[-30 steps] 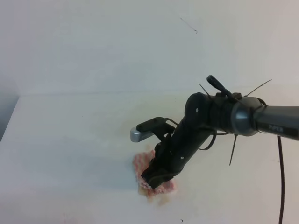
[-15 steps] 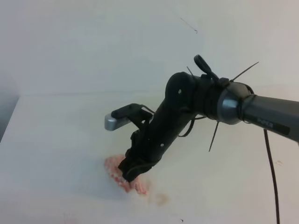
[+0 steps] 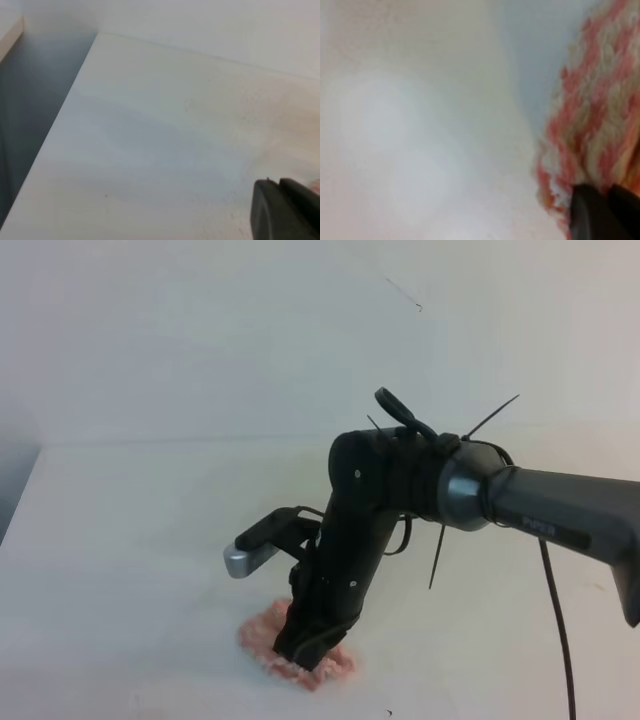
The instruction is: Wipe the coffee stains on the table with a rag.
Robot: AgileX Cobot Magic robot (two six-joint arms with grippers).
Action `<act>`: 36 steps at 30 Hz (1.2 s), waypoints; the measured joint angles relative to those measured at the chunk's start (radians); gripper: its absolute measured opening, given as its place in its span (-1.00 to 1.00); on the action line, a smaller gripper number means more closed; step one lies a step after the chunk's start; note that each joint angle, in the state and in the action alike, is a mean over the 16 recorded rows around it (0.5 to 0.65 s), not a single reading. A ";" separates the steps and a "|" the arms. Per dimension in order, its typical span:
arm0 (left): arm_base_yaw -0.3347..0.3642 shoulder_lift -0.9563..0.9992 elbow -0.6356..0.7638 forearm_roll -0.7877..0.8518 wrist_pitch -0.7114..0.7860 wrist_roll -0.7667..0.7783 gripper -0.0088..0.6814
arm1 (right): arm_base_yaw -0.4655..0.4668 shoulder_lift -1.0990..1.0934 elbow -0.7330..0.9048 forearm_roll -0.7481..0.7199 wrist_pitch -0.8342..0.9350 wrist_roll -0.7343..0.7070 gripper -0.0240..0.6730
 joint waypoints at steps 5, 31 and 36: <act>0.000 0.000 0.000 0.000 0.000 0.000 -0.98 | -0.027 0.020 0.000 -0.030 -0.032 0.016 -0.94; -0.001 0.005 -0.008 0.000 0.003 0.000 -0.98 | -0.354 -0.152 0.243 -0.032 -0.193 0.087 -0.94; -0.001 0.005 -0.008 0.000 0.003 0.000 -0.98 | -0.405 -0.293 0.435 -0.016 -0.315 0.067 -0.94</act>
